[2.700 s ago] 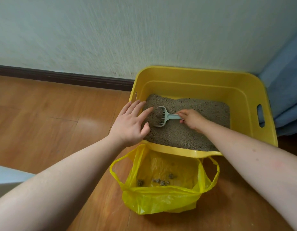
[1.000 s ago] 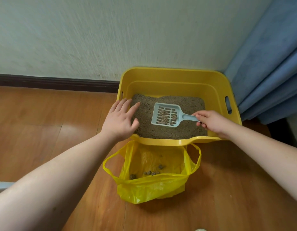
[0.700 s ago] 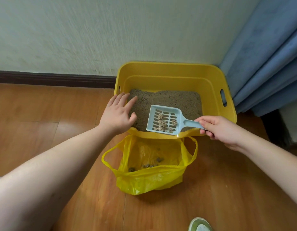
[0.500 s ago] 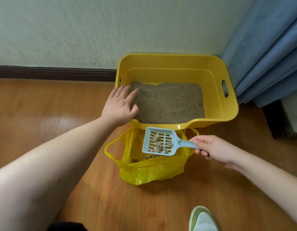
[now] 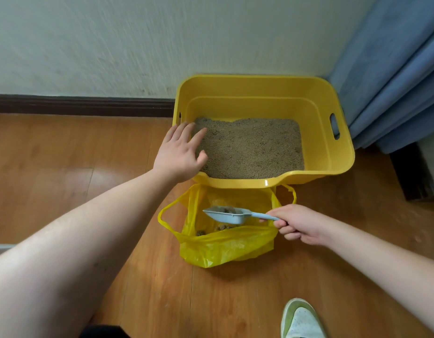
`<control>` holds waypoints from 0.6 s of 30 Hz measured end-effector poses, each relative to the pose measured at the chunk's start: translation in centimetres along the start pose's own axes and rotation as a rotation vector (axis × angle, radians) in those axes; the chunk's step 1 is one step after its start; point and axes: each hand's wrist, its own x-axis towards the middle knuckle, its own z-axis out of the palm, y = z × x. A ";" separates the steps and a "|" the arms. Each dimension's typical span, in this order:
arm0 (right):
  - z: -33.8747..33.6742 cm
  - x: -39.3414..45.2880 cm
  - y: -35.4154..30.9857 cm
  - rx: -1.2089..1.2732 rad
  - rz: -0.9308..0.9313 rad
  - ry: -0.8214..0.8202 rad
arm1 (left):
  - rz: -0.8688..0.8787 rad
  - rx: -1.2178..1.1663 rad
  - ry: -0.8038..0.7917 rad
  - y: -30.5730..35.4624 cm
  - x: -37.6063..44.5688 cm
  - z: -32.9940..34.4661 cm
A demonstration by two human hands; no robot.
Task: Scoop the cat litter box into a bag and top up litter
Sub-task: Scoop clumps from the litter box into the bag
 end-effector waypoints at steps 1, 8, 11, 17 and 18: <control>-0.3 0.3 -0.1 0.060 0.069 -0.034 | 0.000 0.001 0.003 0.0 0.0 0.0; -1.6 1.0 -0.1 0.464 0.329 -0.178 | -0.001 0.002 0.004 0.0 0.1 0.1; -1.8 0.7 -0.2 0.518 0.337 -0.187 | -0.001 0.006 0.006 0.0 0.1 0.1; -2.1 0.5 -0.2 0.442 0.228 -0.142 | 0.001 0.010 0.003 -0.1 0.1 0.1; -2.1 0.5 -0.2 0.405 0.204 -0.127 | 0.000 0.009 0.002 -0.1 0.1 0.1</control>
